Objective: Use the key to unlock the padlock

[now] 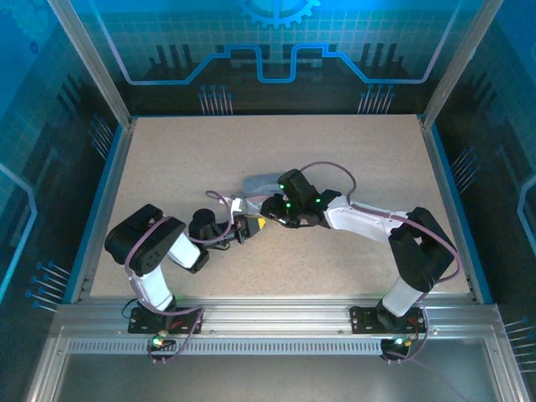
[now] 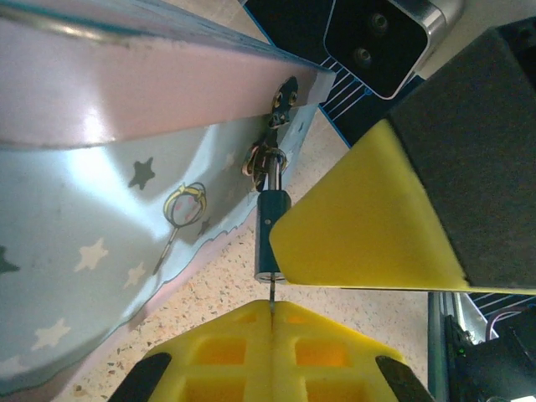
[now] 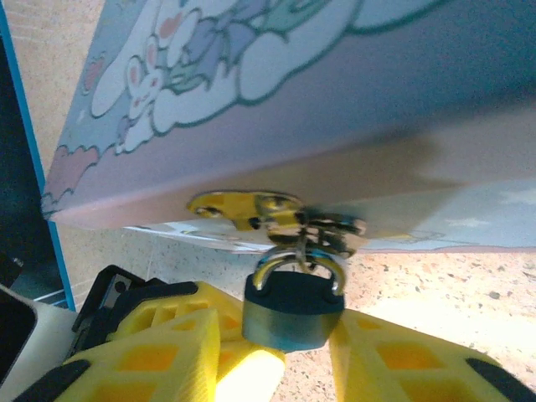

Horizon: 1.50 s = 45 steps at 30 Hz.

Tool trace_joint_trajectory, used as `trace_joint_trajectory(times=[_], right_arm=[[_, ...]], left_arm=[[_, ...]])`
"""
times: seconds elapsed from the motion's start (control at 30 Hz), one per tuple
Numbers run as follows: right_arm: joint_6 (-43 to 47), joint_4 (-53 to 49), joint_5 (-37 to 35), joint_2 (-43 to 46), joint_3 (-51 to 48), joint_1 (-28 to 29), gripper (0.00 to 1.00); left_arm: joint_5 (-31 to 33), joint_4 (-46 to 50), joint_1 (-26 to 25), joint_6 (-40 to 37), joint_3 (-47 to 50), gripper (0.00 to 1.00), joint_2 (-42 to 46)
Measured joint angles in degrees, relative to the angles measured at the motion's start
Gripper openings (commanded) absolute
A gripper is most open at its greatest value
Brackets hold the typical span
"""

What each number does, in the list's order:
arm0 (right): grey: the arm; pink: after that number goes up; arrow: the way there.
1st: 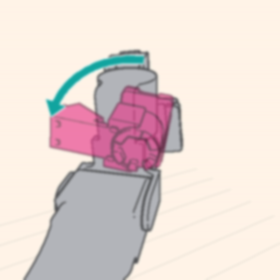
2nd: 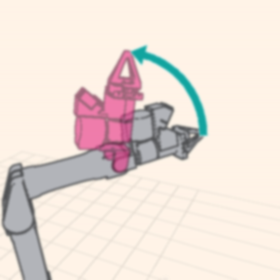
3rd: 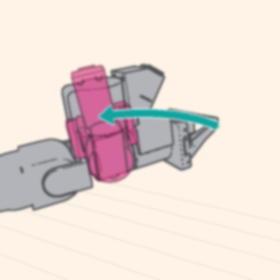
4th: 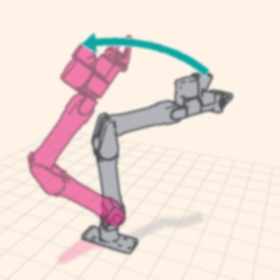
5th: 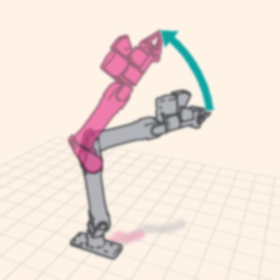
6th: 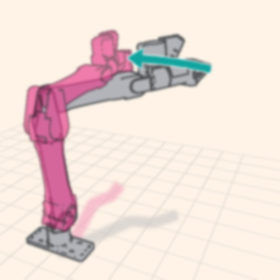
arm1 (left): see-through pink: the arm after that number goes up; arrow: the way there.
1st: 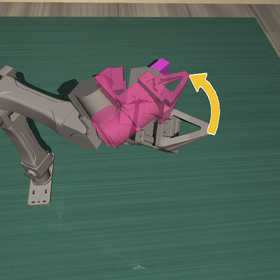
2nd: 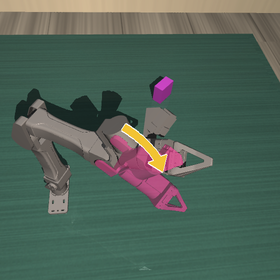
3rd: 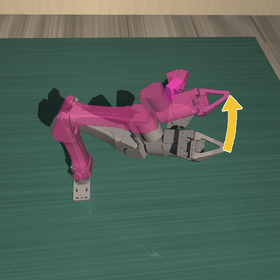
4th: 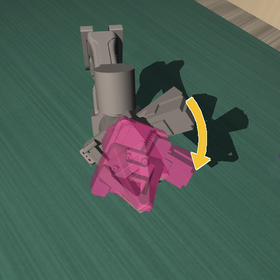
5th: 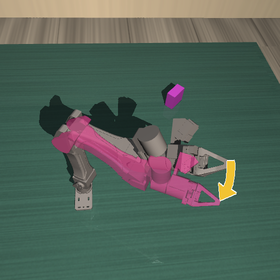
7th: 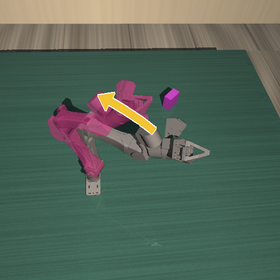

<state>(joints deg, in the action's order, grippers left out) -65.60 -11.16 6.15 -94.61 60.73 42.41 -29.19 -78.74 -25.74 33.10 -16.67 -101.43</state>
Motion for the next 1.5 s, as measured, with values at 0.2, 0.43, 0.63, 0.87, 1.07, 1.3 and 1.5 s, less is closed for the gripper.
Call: trace_joint_trajectory(times=[0.2, 0.43, 0.63, 0.87, 1.07, 1.3, 1.5], right_arm=[[0.2, -1.1, -1.1, 0.0, 0.0, 0.0, 0.15], [0.6, -1.7, -1.7, -0.3, 0.1, 0.2, 0.0], [0.2, -1.6, -1.4, -0.9, 0.1, 0.3, 0.0], [-0.5, 0.0, -0.5, -1.1, 0.5, 0.3, 0.0], [-1.6, 0.4, -0.1, -1.2, 0.5, 0.3, 0.0], [-2.8, 1.5, 0.0, -1.5, 0.5, 0.3, 0.0], [-3.2, 0.1, -0.1, -1.5, 0.5, 0.0, 0.0]], left_arm=[[1.1, 0.1, -0.7, 0.0, 0.0, 0.0, 0.0], [3.5, 0.9, -1.7, -0.2, 0.1, 0.0, 0.0], [7.2, 1.6, -3.3, -1.6, 0.8, 0.0, 0.8], [10.2, 3.3, -3.5, -3.5, 1.6, 0.0, 3.7], [11.3, 3.5, -3.8, -4.9, 1.6, 0.0, 3.9], [13.4, 4.5, -4.4, -6.8, 1.6, 0.0, 5.0], [22.4, 5.4, -9.5, -15.8, 1.7, 0.0, 5.4]])
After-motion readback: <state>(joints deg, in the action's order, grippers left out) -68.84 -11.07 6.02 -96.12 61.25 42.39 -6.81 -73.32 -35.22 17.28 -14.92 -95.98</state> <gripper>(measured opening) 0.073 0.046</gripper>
